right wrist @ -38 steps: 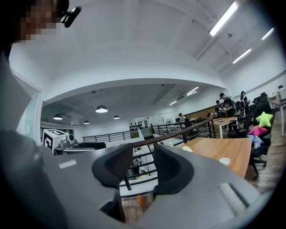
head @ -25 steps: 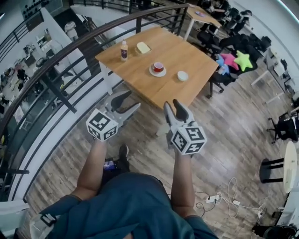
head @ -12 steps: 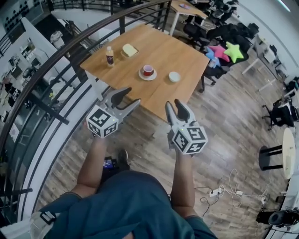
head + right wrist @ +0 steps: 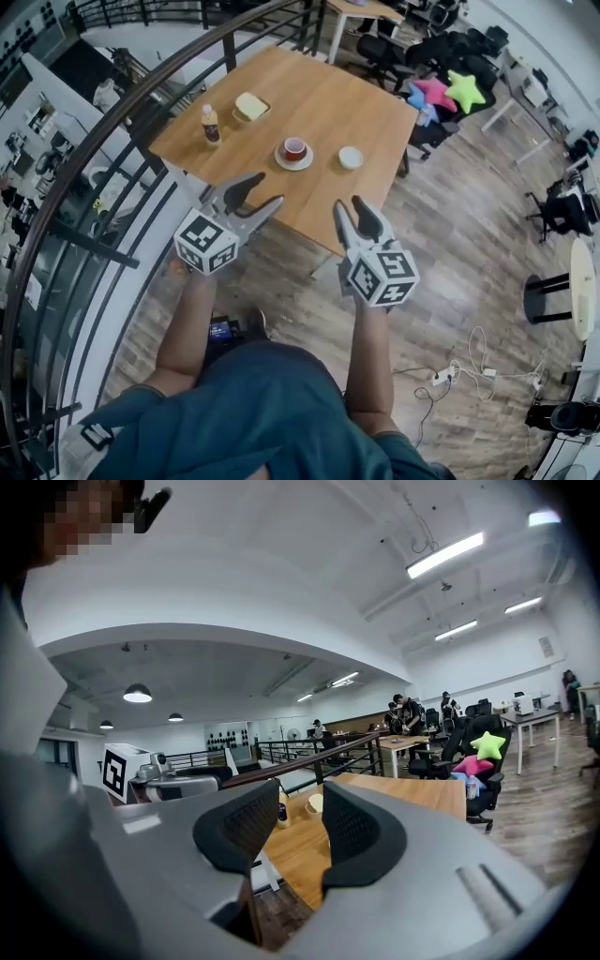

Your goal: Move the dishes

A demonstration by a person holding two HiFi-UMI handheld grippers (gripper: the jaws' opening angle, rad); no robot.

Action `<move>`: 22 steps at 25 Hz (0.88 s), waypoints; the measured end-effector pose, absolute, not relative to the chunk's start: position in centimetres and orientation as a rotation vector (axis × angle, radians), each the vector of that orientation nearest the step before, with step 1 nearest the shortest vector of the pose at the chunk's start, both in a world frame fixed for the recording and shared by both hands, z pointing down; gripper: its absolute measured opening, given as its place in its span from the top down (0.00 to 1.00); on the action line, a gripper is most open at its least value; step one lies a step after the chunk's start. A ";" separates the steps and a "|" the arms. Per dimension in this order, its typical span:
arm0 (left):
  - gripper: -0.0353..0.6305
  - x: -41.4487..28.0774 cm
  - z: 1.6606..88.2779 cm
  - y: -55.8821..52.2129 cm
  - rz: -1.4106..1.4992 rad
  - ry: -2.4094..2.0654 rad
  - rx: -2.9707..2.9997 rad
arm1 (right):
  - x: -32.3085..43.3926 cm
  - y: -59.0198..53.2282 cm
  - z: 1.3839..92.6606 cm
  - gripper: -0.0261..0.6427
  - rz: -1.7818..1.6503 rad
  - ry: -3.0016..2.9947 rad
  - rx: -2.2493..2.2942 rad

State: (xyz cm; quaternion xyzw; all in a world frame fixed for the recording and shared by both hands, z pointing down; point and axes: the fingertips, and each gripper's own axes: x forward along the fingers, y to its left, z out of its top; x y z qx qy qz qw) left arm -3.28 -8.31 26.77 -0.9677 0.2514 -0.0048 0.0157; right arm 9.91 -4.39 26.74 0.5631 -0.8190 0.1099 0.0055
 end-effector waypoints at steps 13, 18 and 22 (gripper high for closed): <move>0.61 -7.2 26.8 -16.1 0.070 0.716 -3.051 | 6.6 -11.1 26.2 0.77 0.317 -2.465 1.834; 0.61 -9.1 25.2 -18.3 0.116 0.767 -3.037 | 5.9 -13.5 24.5 0.77 0.298 -2.465 1.804; 0.61 -9.2 26.4 -20.8 0.095 0.837 -3.020 | 7.7 -17.0 25.5 0.77 0.310 -2.489 1.797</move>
